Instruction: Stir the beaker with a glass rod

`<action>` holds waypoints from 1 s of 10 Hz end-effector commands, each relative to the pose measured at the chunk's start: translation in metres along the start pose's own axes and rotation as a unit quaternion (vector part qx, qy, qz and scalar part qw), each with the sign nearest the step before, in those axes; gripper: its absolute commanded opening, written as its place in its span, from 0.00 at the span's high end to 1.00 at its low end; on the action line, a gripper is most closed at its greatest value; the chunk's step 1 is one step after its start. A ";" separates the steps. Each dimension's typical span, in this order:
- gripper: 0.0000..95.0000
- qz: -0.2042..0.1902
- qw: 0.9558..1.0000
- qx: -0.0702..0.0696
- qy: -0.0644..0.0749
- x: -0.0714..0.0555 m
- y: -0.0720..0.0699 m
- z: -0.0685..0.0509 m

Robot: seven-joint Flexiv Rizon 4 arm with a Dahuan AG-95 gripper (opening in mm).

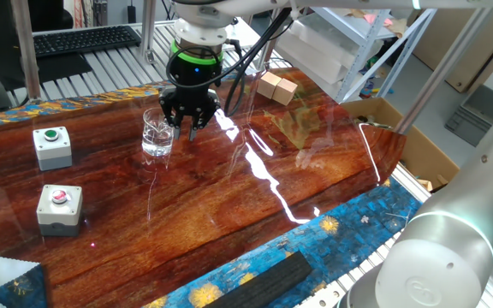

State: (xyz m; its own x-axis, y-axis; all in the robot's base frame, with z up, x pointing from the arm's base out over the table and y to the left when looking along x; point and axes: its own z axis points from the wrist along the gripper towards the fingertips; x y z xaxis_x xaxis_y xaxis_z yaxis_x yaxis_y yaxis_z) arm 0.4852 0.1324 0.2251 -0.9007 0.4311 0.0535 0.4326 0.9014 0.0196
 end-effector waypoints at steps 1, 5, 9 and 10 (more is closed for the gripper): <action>0.80 0.068 0.998 -0.002 0.000 -0.005 0.053 -0.002; 0.80 0.050 0.999 -0.005 0.004 -0.006 0.039 -0.004; 0.80 0.056 0.998 0.000 -0.007 -0.007 0.038 -0.004; 0.80 0.057 0.998 -0.001 -0.010 -0.007 0.039 -0.004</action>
State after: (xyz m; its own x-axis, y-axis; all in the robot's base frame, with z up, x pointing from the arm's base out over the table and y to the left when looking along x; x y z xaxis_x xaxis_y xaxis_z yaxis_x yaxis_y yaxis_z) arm 0.5130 0.1669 0.2294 -0.8451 0.5329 0.0426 0.5337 0.8456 0.0103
